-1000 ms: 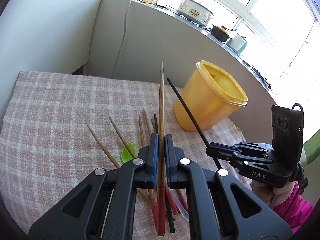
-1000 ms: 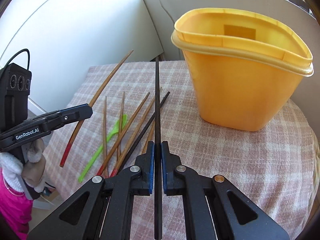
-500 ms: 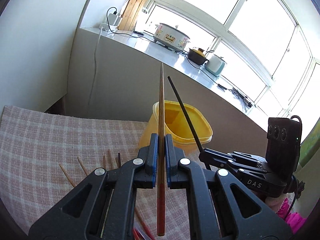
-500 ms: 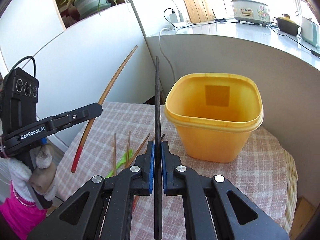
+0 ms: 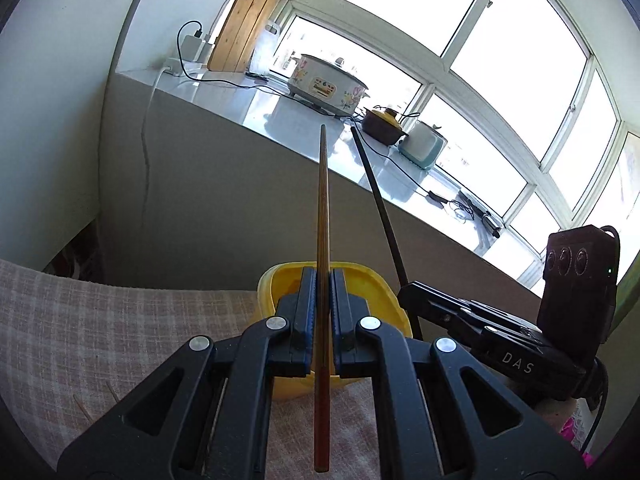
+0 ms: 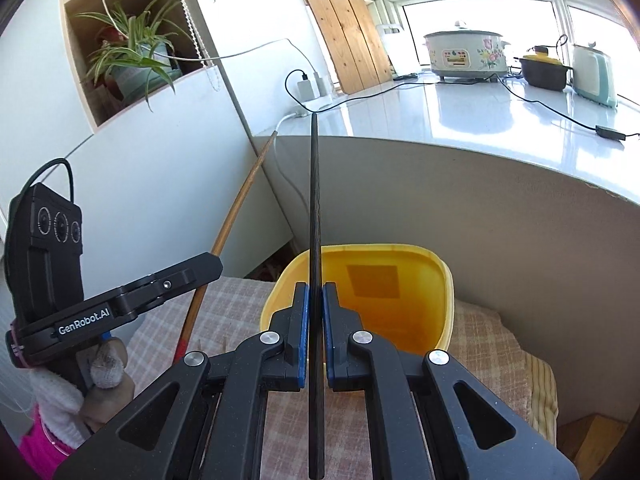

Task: Organize utensils
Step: 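Lift both held chopsticks and lower them into the yellow container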

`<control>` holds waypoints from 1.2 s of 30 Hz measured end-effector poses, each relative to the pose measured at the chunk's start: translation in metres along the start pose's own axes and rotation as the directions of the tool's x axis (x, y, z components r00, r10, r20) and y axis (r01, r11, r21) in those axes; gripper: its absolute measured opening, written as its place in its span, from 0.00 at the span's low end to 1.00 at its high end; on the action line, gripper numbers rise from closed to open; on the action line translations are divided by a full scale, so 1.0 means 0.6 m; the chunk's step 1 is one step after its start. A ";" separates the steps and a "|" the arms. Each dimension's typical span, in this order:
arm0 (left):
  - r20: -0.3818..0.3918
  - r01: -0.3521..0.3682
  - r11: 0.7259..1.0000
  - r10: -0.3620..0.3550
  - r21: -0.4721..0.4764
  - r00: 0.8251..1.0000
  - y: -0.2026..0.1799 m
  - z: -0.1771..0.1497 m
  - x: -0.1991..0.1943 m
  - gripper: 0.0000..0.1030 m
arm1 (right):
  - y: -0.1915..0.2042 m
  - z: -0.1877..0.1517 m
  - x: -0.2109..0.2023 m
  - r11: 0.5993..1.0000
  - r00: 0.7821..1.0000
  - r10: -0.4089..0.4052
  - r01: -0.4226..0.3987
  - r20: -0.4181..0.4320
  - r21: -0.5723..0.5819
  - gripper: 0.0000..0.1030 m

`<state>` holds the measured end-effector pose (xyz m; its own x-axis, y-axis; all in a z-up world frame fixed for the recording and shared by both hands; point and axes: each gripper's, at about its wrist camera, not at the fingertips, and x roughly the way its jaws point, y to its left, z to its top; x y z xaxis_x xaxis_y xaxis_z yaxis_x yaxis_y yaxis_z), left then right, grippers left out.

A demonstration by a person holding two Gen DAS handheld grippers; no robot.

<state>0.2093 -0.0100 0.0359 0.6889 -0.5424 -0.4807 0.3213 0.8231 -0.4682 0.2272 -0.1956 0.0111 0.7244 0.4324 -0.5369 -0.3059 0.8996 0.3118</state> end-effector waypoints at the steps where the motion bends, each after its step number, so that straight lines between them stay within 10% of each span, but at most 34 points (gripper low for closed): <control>1: 0.001 0.002 1.000 -0.002 -0.006 1.000 0.000 0.005 0.009 0.04 | -0.004 0.005 0.003 1.000 1.000 -0.003 0.003 0.008 0.002 0.05; 21: 0.036 -0.008 1.000 0.008 0.008 0.999 0.004 0.030 0.127 0.04 | -0.078 0.061 0.069 0.997 0.996 -0.050 0.046 0.067 0.066 0.05; 36: 0.020 -0.002 1.000 0.002 0.028 1.000 0.006 0.005 0.095 0.04 | -0.094 0.026 0.057 0.995 0.998 -0.053 0.049 0.044 0.081 0.05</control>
<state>0.2517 -0.0376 0.0089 0.7021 -0.5377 -0.4668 0.3381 0.8287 -0.4462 0.2787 -0.2327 -0.0125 0.7659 0.3809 -0.5180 -0.2187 0.9119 0.3473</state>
